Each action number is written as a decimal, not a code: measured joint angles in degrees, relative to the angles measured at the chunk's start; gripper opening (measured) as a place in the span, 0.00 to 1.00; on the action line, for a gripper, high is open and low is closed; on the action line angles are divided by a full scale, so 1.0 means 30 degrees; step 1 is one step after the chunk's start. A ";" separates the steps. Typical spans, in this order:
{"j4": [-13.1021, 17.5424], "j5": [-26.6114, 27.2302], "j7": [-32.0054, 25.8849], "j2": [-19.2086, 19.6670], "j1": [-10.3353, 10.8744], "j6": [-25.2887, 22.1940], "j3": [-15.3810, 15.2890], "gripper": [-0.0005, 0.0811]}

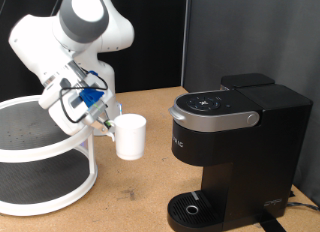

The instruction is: Make a cup of coffee with the keurig machine

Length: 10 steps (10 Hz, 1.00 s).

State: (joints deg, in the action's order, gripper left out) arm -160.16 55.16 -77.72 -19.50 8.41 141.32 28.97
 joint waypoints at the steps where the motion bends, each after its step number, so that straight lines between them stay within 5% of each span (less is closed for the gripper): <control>1: 0.0138 0.1301 -0.1018 0.0849 0.0556 0.0421 0.0003 0.09; 7: 0.1797 0.8428 -0.6371 0.6384 0.2046 0.0957 -0.0576 0.09; 10: 0.2853 1.0351 -0.7366 0.7535 0.2258 0.0919 -0.1351 0.09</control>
State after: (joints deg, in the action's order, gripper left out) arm -151.60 86.21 -99.82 3.10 15.18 144.08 24.92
